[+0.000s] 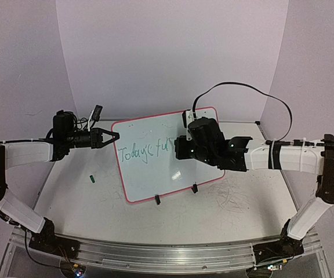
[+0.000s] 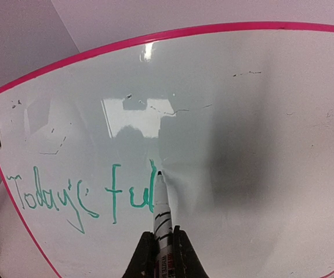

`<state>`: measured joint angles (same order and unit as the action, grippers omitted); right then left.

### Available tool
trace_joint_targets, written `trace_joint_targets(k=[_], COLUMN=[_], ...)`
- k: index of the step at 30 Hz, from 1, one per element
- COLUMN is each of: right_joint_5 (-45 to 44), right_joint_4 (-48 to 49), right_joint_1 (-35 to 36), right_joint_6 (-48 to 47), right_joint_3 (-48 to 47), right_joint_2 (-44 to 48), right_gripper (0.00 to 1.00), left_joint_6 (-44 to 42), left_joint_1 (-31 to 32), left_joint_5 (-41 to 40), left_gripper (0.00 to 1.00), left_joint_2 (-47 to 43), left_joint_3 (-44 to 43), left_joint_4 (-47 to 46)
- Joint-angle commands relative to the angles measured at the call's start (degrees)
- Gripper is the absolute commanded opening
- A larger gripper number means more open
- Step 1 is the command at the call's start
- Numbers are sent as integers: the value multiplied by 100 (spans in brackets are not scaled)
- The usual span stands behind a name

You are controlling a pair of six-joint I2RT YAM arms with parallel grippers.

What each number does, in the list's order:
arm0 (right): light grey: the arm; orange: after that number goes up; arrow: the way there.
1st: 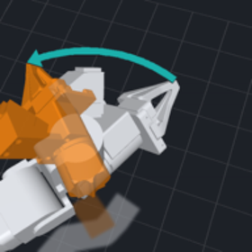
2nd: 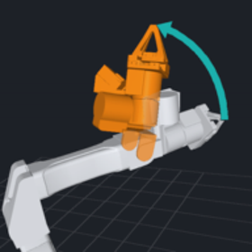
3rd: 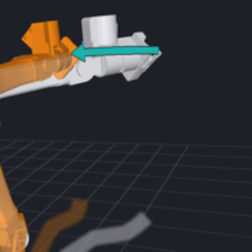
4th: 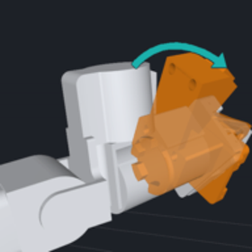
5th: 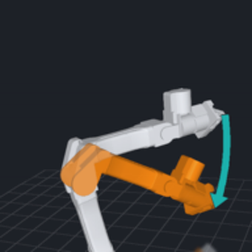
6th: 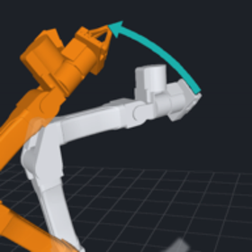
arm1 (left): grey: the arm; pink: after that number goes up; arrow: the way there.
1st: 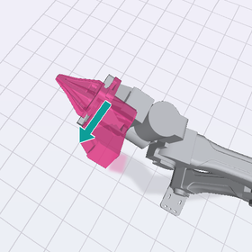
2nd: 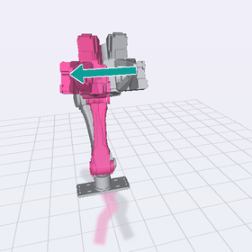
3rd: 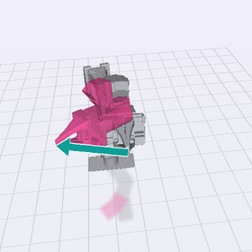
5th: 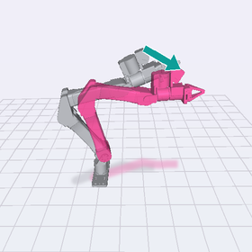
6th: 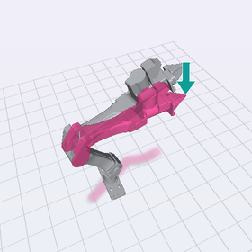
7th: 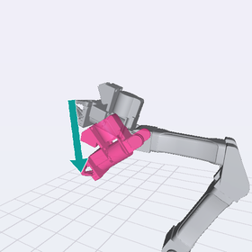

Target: Write a sentence on the whiteboard

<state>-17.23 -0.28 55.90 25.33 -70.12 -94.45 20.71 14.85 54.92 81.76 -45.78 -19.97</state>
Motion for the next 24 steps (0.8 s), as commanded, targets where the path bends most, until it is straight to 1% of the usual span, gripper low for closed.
trace_joint_targets(k=[1,11,15,24], right_joint_5=[-190,-366,-296,-65], right_joint_4=[158,39,-134,-194], right_joint_1=[-47,-59,-57,-49], right_joint_6=[-83,-49,-4,130], right_joint_3=[-247,-238,-113,186], right_joint_2=[-122,-196,-151,-54], right_gripper=[0,0,0,0], left_joint_6=[-325,-345,-348,-357], left_joint_1=[82,93,100,109], left_joint_5=[-314,-323,-321,-329], left_gripper=[0,0,0,0], left_joint_2=[-37,-36,-26,-22], left_joint_3=[-193,-202,-203,-209], left_joint_4=[224,244,248,265])
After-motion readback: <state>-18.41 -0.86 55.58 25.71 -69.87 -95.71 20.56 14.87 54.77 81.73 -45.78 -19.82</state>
